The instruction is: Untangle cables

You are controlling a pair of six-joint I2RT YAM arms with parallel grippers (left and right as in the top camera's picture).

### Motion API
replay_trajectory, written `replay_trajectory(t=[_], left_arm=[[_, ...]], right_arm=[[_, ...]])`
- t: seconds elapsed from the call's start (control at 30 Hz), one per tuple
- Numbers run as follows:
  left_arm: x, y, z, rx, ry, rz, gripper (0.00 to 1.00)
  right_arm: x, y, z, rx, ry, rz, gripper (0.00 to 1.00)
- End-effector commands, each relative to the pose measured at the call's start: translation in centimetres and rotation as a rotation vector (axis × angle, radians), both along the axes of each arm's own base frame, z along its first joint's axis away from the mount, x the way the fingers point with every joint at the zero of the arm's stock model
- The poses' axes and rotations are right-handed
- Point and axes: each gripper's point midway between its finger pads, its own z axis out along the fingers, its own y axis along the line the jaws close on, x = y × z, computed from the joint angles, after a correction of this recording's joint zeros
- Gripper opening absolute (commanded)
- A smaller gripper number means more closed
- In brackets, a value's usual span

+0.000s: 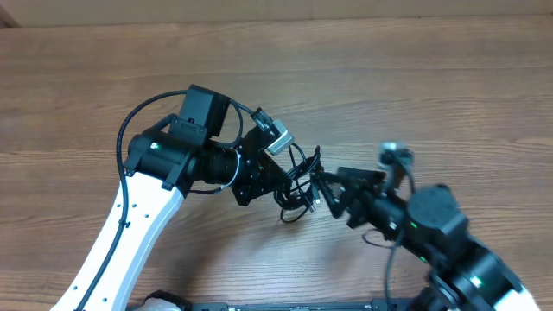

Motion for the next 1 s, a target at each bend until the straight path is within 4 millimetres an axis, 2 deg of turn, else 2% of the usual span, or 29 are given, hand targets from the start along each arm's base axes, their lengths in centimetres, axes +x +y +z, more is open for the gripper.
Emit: replay_trajectory(t=[0.0,0.13,0.27,0.43,0.63,0.77,0.87,0.97], left_arm=[[-0.7,-0.2,1.1,-0.03,-0.052,-0.05,0.04],[-1.4,0.1,0.7,-0.015,-0.051,-0.083,0.04],[-1.7,0.2,0.6,-0.01,-0.058,-0.103,0.04],[-1.9,0.1,0.6,-0.011,-0.075,-0.125,0.04],[-2.4,-0.4,0.6,-0.013,-0.081,-0.15,0.04],[-3.0,-0.9,0.6,-0.013,-0.081,-0.178,0.04],[-2.9,-0.7,0.1,0.021,-0.076,-0.16,0.04],[-1.0,1.2,-1.8,0.179,-0.023,0.011,0.04]], right_arm=[[0.3,2.6,-0.2,0.045,0.029,0.101,0.62],[1.3,3.8,0.6,0.118,0.038,0.104,0.6],[1.3,4.8,-0.7,0.124,0.109,0.134,0.55],[0.9,5.7,-1.2,0.123,0.123,0.192,0.52],[1.2,5.7,-2.2,0.028,0.053,0.224,0.29],[1.4,6.0,-3.3,-0.003,0.063,0.231,0.04],[1.4,6.0,-3.4,-0.042,0.017,0.253,0.04],[1.2,5.4,-2.0,-0.035,-0.04,0.255,0.04]])
